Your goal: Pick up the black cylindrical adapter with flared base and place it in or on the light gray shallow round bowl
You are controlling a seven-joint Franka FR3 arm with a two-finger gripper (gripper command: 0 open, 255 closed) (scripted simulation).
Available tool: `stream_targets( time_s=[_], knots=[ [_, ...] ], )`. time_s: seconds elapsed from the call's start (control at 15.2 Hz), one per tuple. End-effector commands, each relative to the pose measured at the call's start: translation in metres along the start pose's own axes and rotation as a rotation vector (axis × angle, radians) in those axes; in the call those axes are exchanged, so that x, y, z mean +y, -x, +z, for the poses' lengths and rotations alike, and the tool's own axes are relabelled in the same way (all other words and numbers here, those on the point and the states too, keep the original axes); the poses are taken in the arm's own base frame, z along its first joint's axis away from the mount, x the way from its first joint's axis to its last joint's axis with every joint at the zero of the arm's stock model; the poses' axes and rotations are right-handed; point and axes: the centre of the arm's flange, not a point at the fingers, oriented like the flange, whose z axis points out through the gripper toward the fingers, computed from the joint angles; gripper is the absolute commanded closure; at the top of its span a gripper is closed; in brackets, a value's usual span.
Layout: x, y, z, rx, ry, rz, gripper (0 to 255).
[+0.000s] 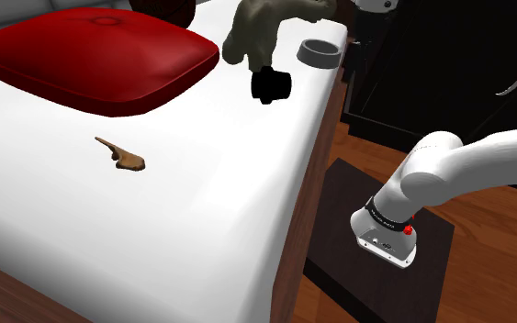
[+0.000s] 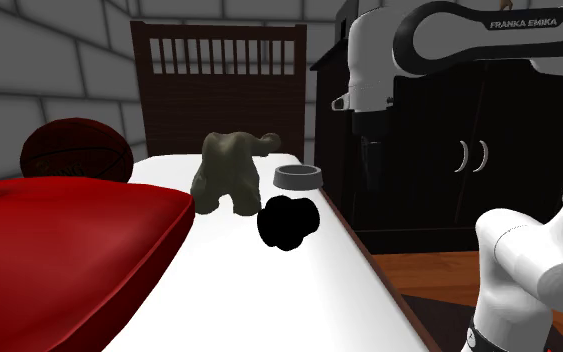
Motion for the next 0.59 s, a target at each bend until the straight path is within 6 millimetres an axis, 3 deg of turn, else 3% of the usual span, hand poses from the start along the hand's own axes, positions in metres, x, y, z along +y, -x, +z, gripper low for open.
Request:
stream_targets(
  time_s=[0.0,0.53],
  knots=[
    [0.0,0.0,0.0,0.0,0.0,0.0,0],
    [-0.064,-0.056,-0.016,0.152,0.023,-0.411,0]
  ],
)
